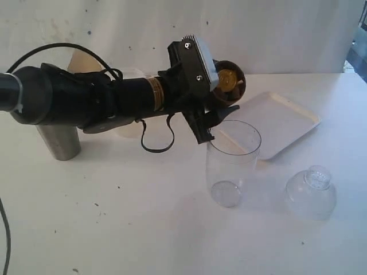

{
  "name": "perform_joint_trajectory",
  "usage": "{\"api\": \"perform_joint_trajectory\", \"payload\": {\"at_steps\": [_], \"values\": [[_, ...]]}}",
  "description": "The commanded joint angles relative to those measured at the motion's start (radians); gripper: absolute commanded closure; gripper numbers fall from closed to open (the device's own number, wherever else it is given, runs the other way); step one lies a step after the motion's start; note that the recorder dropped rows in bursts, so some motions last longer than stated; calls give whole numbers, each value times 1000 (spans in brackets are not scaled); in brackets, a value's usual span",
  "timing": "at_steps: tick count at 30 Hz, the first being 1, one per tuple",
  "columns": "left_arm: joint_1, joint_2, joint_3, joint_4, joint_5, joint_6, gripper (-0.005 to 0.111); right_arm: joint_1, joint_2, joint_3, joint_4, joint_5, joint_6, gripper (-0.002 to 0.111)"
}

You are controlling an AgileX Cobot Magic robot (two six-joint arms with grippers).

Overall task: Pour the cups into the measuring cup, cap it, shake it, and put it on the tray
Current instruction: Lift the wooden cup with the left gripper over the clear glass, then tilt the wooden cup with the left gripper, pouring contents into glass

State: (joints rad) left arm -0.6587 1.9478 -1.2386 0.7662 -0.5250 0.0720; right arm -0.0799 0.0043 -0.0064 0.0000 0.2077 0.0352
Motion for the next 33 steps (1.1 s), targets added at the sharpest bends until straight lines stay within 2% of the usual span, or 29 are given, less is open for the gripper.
{"api": "perform_joint_trajectory", "payload": {"at_steps": [1, 27, 33], "values": [[-11, -16, -9, -16, -5, 68, 107, 1, -4, 6, 0, -5, 3, 108], [-11, -16, -9, -15, -2, 535, 107, 1, -4, 6, 0, -5, 3, 108], [-11, -16, -9, -4, 2, 588, 107, 1, -4, 6, 0, -5, 3, 108]]}}
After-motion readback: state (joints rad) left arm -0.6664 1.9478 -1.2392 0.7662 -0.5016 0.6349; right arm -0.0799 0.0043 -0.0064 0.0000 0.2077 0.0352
